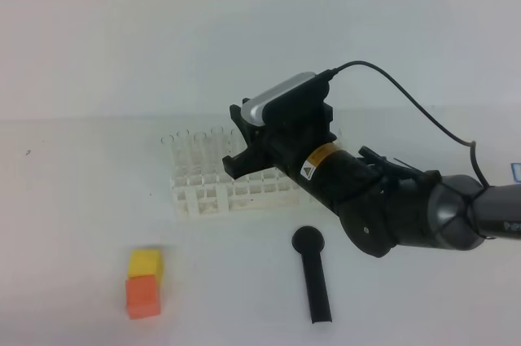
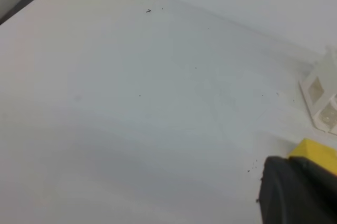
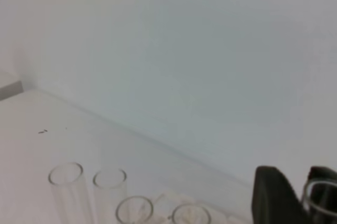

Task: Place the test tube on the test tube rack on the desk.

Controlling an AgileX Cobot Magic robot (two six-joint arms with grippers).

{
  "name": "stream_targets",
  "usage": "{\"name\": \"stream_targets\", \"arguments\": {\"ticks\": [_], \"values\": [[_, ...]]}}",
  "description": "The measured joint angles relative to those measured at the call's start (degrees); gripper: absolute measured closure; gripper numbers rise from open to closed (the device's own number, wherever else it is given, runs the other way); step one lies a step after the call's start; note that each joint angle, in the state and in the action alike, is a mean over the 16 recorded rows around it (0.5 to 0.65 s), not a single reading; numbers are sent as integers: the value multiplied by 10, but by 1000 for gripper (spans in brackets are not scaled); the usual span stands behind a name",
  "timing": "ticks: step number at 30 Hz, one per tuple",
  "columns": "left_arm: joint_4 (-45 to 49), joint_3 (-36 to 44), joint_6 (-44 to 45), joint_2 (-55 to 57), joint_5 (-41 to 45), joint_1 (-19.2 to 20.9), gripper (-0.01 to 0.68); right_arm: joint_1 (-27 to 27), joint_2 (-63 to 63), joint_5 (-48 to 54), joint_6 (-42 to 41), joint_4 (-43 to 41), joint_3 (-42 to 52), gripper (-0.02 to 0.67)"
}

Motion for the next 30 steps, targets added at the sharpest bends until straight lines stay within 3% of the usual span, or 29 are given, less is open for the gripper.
{"name": "stream_targets", "arguments": {"ticks": [11, 18, 22, 30], "values": [[-1, 0, 5, 0, 1, 0, 673, 0, -17, 8, -24, 13, 0, 366], [-1, 0, 5, 0, 2, 0, 673, 1, -47, 35, -51, 19, 0, 345], [0, 0, 5, 0, 2, 0, 673, 2, -70, 60, -67, 21, 0, 367], [1, 0, 5, 1, 3, 0, 673, 6, -146, 169, -126, 24, 0, 505]]}}
